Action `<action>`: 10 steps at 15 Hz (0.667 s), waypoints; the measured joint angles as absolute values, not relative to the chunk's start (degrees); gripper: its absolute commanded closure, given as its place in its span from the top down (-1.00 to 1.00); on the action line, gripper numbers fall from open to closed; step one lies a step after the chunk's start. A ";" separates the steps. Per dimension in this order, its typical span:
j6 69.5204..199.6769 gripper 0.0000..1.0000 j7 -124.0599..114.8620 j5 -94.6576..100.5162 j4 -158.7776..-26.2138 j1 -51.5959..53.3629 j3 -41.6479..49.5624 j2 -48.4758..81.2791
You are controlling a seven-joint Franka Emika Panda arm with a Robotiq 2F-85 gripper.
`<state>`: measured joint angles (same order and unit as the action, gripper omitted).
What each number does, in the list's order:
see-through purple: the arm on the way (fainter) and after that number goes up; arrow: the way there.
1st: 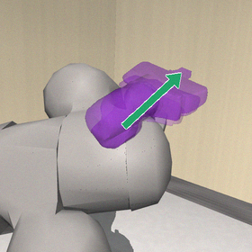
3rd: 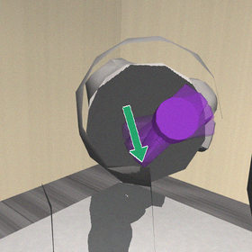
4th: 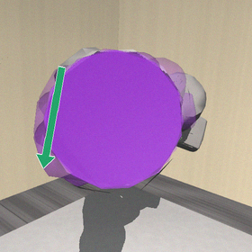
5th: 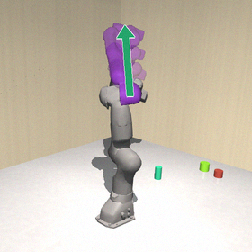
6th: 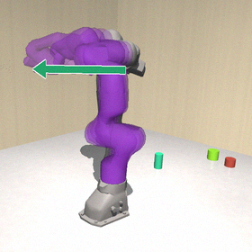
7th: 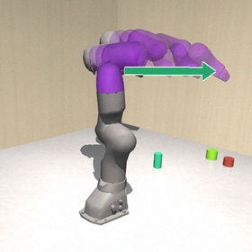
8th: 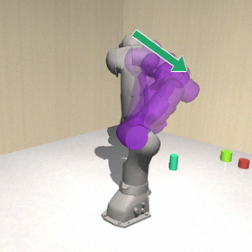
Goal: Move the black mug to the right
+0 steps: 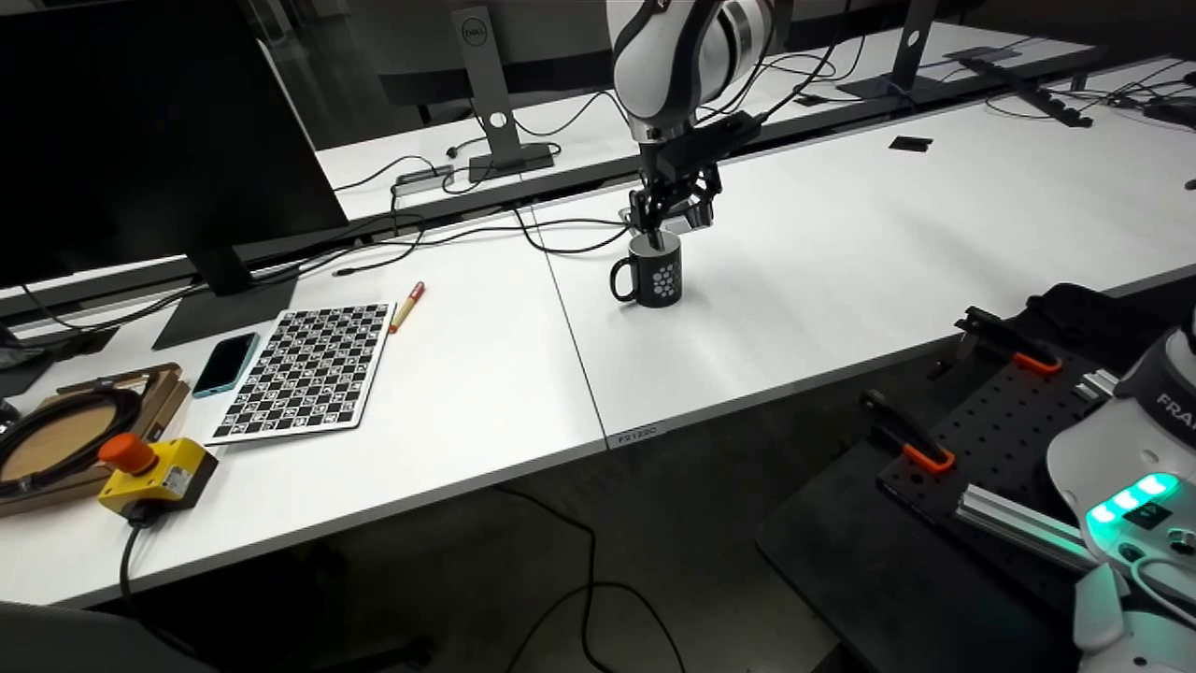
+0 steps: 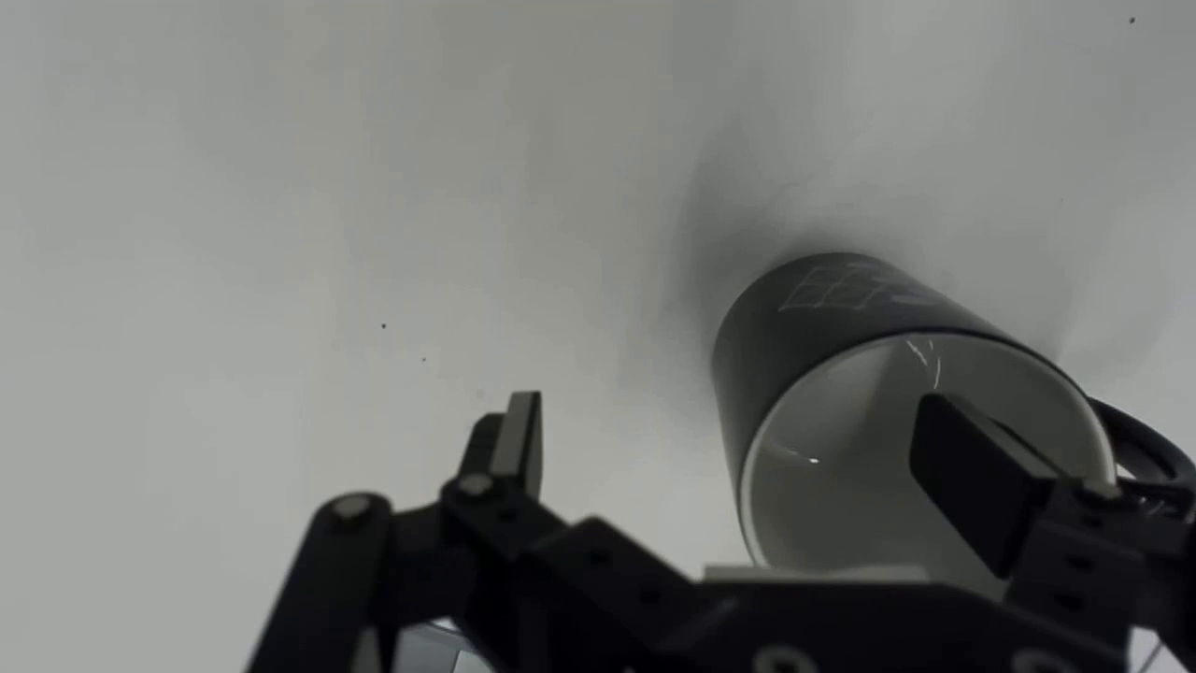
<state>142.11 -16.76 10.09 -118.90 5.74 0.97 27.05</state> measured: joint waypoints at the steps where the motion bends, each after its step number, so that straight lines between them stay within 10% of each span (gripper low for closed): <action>1: 142.11 1.00 -16.71 9.36 -118.64 5.74 0.95 27.44; 9: 142.09 1.00 -16.08 6.91 -116.72 5.76 0.48 29.96; 10: 142.09 0.64 -15.87 6.68 -116.48 5.75 0.46 30.40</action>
